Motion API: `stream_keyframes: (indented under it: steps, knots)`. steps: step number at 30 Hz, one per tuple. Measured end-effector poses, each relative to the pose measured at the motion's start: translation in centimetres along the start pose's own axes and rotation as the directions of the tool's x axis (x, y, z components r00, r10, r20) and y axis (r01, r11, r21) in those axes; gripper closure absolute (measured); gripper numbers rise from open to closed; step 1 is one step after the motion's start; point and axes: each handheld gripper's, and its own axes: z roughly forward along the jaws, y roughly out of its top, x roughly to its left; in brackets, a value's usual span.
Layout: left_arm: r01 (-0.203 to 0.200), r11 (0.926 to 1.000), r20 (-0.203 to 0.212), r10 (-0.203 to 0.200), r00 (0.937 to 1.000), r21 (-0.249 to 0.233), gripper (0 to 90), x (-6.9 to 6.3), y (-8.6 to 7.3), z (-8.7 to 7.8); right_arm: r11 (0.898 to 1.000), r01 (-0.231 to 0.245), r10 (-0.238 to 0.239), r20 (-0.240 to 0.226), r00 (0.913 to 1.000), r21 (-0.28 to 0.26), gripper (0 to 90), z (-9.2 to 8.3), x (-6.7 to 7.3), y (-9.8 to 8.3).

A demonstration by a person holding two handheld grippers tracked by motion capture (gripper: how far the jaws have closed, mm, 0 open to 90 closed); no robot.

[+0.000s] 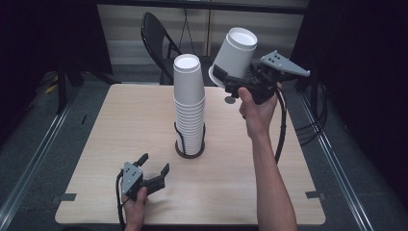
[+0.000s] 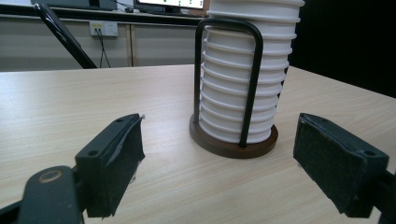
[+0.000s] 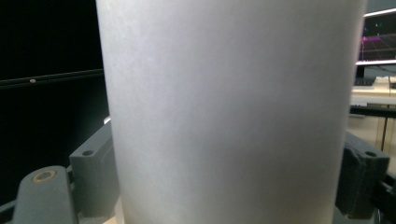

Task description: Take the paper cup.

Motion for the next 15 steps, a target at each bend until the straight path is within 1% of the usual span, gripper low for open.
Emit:
stream_keyframes:
  steps: [2, 3, 5, 7, 8, 9, 11, 15]
  knots:
    - [0.007, 1.0000, 0.000, -0.007, 1.0000, -0.002, 16.0, 0.1, 0.0, 0.0, 1.000, -0.012, 0.012, 0.007, 0.9999, 0.006, 14.3, -0.4, -0.3, -0.6]
    - [0.018, 0.9998, 0.004, -0.018, 0.9998, 0.000, 16.2, 0.2, 0.0, 0.0, 1.000, -0.021, 0.021, 0.016, 0.9997, 0.014, 14.3, -0.9, -0.6, -1.4]
    - [0.026, 0.9996, -0.003, -0.026, 0.9996, 0.002, 16.2, 0.2, 0.0, 0.0, 1.000, -0.022, 0.021, 0.016, 0.9996, 0.015, 14.3, -1.0, -0.6, -1.5]
    - [0.030, 0.9995, 0.005, -0.030, 0.9995, 0.008, 16.3, 0.3, 0.1, 0.1, 0.999, -0.038, 0.038, 0.025, 0.9990, 0.033, 14.3, -1.7, -0.9, -2.6]
    - [0.035, 0.9993, 0.002, -0.035, 0.9994, 0.010, 16.3, 0.3, 0.1, 0.1, 0.998, -0.044, 0.043, 0.028, 0.9987, 0.040, 14.3, -1.9, -1.0, -3.0]
    - [0.037, 0.9992, 0.003, -0.037, 0.9993, 0.016, 16.3, 0.3, 0.1, 0.2, 0.998, -0.044, 0.043, 0.028, 0.9987, 0.040, 14.3, -1.9, -1.0, -3.0]
    - [0.034, 0.9991, 0.004, -0.034, 0.9994, 0.025, 16.3, 0.3, 0.2, 0.2, 0.997, -0.052, 0.050, 0.032, 0.9982, 0.050, 14.3, -2.3, -1.1, -3.8]
    - [0.031, 0.9993, 0.043, -0.032, 0.9986, 0.023, 16.3, 0.1, 0.6, 0.2, 0.994, -0.071, 0.068, 0.038, 0.9970, 0.079, 14.4, -2.9, -1.1, -5.5]
